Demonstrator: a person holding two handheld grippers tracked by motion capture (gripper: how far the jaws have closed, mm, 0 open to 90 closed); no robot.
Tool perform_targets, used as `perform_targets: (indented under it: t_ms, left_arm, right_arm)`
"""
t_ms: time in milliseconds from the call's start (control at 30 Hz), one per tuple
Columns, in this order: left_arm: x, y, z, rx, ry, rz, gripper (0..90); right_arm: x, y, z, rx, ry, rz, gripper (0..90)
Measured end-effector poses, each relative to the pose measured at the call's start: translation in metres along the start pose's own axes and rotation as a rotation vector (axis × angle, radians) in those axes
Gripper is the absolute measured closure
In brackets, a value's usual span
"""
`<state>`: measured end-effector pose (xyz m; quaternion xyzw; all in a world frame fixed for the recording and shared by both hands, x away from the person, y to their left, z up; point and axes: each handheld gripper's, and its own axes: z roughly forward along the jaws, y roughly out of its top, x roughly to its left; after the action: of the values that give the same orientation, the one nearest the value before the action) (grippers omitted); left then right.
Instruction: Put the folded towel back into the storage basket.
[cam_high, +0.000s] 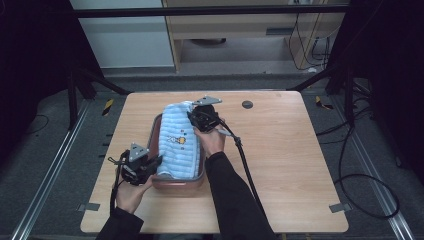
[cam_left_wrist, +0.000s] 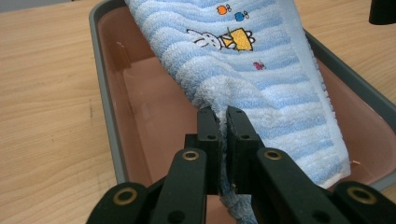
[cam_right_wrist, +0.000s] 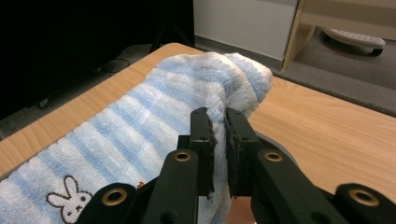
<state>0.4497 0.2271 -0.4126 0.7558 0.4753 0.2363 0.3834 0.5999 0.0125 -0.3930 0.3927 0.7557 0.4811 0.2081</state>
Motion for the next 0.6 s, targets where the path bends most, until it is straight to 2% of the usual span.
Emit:
perform_targets:
  t_ms: [600]
  left_arm:
    - [-0.003,-0.011,0.009,0.038,0.022,0.004,85.4]
  right_arm:
    - [-0.002,-0.021,0.011,0.050,-0.008,0.003,83.0]
